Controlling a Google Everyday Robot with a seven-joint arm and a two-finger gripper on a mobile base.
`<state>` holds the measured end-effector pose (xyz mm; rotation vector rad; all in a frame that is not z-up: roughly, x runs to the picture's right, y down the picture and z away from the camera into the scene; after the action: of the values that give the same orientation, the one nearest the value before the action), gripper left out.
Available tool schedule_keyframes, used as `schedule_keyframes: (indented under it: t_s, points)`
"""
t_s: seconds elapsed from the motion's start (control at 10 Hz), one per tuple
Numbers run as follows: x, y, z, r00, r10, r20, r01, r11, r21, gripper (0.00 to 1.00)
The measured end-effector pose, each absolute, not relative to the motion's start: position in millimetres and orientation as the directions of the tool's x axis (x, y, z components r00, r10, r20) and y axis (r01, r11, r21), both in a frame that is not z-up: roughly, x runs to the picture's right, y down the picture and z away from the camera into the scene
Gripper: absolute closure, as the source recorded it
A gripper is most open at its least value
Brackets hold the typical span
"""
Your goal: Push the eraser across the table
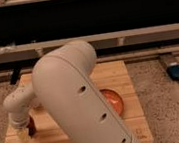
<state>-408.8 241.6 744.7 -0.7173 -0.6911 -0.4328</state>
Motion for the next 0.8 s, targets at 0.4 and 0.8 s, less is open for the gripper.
schedule_keyframes:
  t_s: [0.4,0.8]
  points:
    - [-408.7,241.6,744.7,0.699,-0.128,0.704,0.577,0.682,-0.449,0.20]
    - [-410.3,236.8,740.5,0.691,-0.155,0.705,0.597,0.673,-0.437,0.20]
